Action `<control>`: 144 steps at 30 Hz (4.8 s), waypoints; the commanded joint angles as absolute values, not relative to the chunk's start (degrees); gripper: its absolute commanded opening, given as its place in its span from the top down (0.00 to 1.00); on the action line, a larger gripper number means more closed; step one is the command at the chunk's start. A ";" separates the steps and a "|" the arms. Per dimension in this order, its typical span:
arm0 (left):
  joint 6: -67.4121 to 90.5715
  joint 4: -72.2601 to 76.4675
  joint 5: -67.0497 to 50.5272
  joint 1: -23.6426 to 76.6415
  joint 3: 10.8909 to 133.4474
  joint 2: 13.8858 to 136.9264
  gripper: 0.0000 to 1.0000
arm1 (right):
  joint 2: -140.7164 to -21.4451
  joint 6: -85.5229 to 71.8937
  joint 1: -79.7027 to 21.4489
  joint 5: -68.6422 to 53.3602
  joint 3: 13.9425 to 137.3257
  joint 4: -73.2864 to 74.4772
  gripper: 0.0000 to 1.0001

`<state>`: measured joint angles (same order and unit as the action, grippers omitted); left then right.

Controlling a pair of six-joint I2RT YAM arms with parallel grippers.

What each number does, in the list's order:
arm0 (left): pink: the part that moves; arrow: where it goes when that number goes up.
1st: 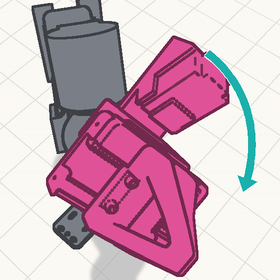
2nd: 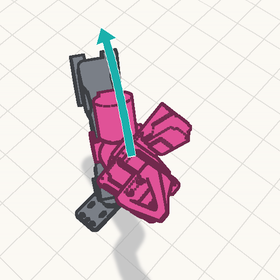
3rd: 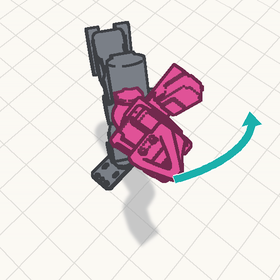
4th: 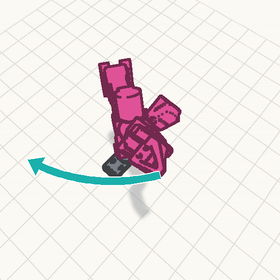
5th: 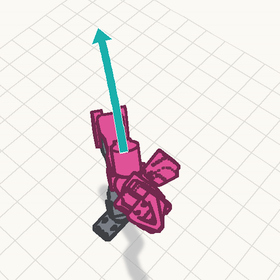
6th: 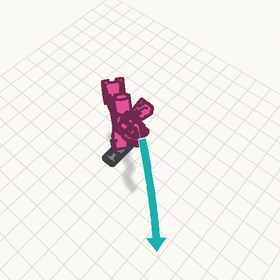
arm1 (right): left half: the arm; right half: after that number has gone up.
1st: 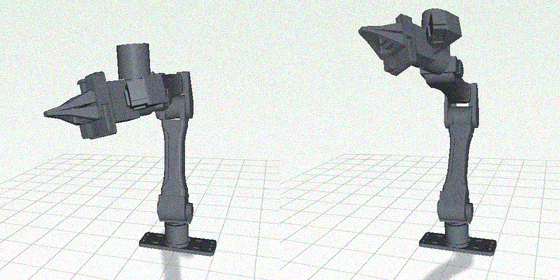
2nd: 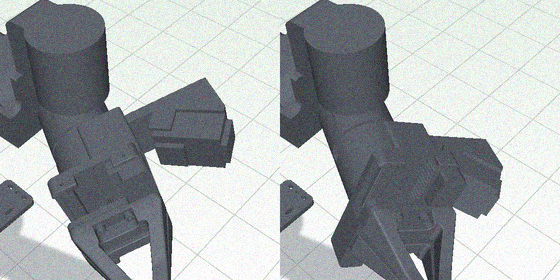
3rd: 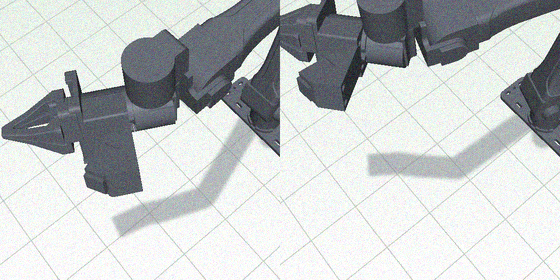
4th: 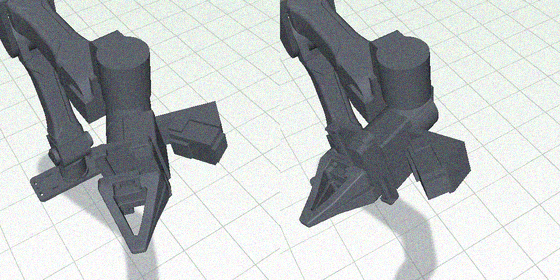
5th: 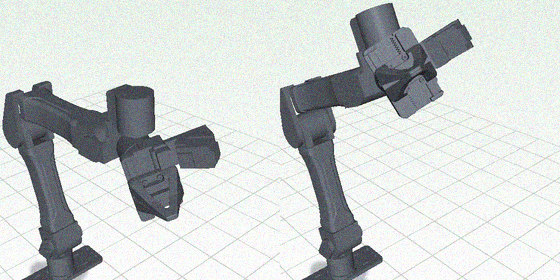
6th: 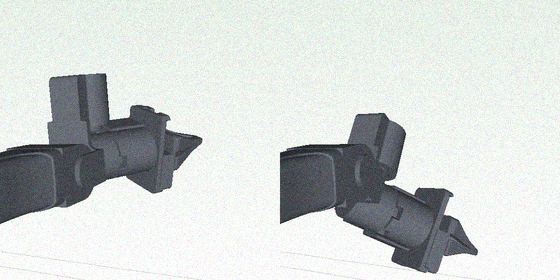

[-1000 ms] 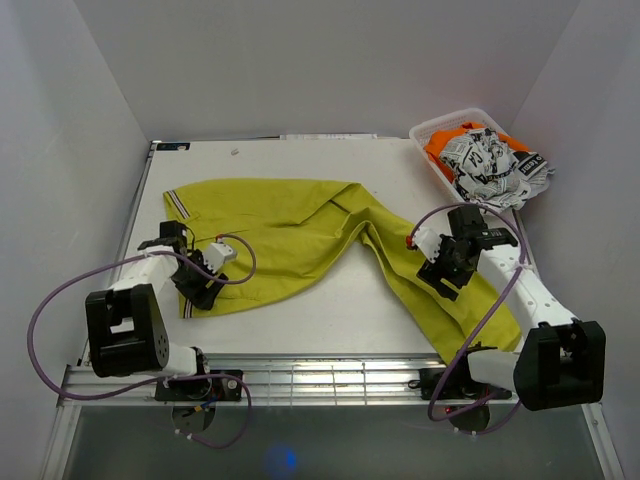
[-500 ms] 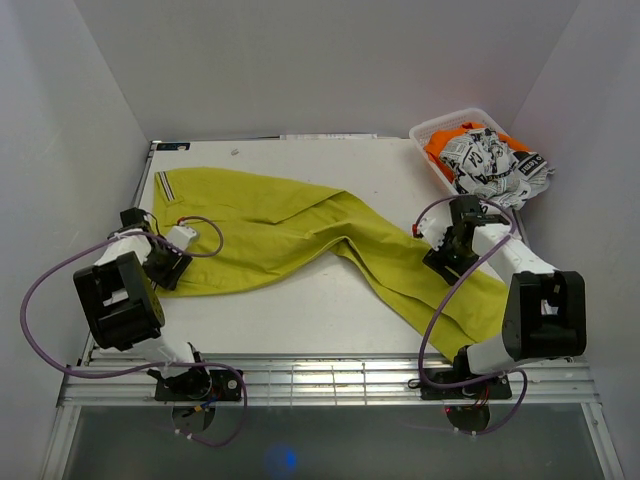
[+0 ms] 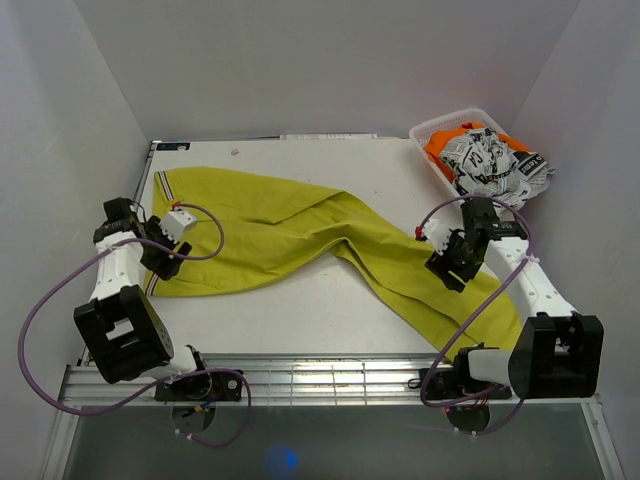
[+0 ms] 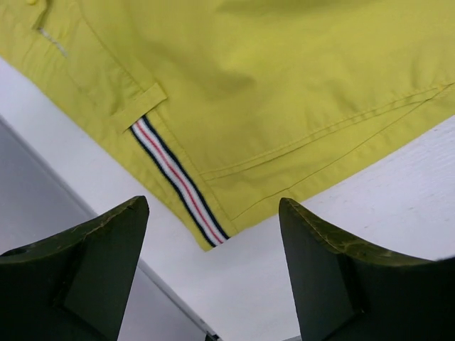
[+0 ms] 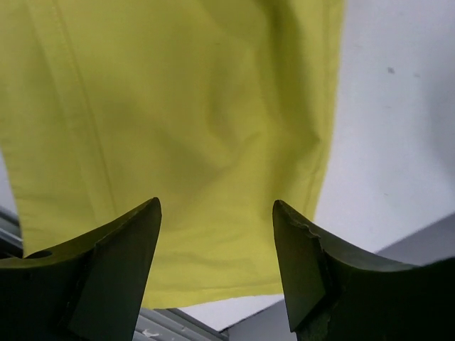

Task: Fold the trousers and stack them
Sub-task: Flatten the trousers out

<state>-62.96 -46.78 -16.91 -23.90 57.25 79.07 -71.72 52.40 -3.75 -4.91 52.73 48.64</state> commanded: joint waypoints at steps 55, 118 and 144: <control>-51.15 -44.38 -25.32 -32.43 72.07 95.45 1.00 | -72.86 55.02 -41.22 -31.91 57.93 72.43 0.92; -63.29 -37.53 -19.42 10.46 32.17 72.52 1.00 | -87.28 46.83 -6.77 2.53 68.37 42.11 0.92; -54.04 -36.82 -23.31 11.43 44.75 88.24 0.92 | -89.91 51.68 -6.86 8.35 83.05 36.57 0.92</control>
<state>-49.32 -31.48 -25.78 11.20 47.81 89.19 -89.71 49.71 -7.14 5.56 78.13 41.04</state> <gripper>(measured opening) 0.118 0.080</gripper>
